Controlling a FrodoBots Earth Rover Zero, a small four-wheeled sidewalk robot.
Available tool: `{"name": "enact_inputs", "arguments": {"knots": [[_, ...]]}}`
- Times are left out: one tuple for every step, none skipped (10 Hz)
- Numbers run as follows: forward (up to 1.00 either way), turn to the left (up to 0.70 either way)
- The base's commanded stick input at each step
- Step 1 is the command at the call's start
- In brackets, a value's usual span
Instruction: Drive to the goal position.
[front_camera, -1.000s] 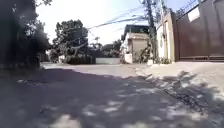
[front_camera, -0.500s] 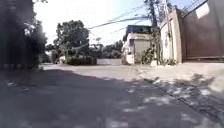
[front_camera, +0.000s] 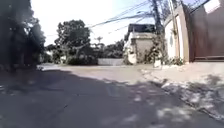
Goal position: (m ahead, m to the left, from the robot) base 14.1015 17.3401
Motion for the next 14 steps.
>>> {"name": "enact_inputs", "arguments": {"knots": [[1.0, -0.01], [1.0, -0.02], [1.0, -0.03], [1.0, -0.03], [1.0, -0.03], [1.0, -0.15], [1.0, -0.34], [1.0, -0.4], [1.0, -0.18], [1.0, -0.06], [1.0, -0.01], [1.0, 0.0], [1.0, 0.0], [1.0, 0.0]]}}
